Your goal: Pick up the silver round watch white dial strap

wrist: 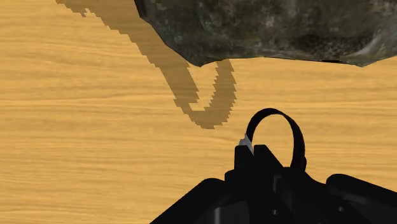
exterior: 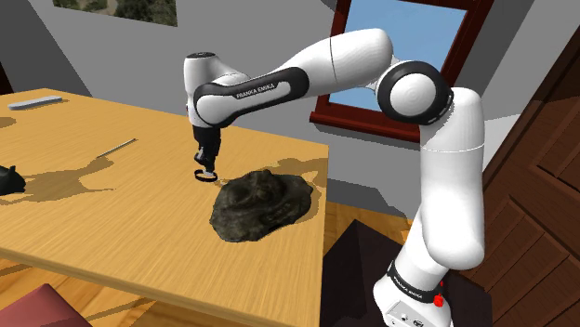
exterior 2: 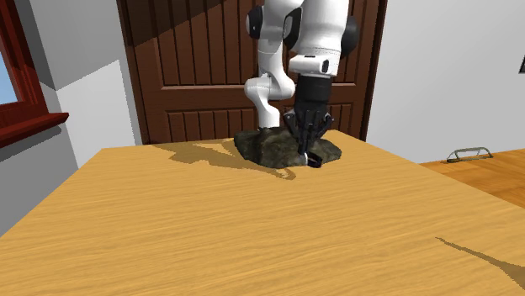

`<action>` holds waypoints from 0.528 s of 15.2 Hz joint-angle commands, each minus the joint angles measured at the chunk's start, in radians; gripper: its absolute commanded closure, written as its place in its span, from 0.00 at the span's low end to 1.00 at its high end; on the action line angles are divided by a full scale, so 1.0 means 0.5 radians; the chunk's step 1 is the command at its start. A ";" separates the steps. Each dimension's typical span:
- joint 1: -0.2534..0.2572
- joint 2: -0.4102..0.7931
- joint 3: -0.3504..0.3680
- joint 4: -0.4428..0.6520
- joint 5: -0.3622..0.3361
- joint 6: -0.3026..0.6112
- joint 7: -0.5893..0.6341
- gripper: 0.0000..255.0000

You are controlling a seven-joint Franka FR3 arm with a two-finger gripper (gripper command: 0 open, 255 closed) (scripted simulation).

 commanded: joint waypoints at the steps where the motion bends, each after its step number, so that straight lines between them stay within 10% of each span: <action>1: -0.001 -0.015 0.002 0.030 0.006 -0.046 -0.008 1.00; 8: 0.001 -0.051 0.007 0.144 0.021 -0.194 -0.029 1.00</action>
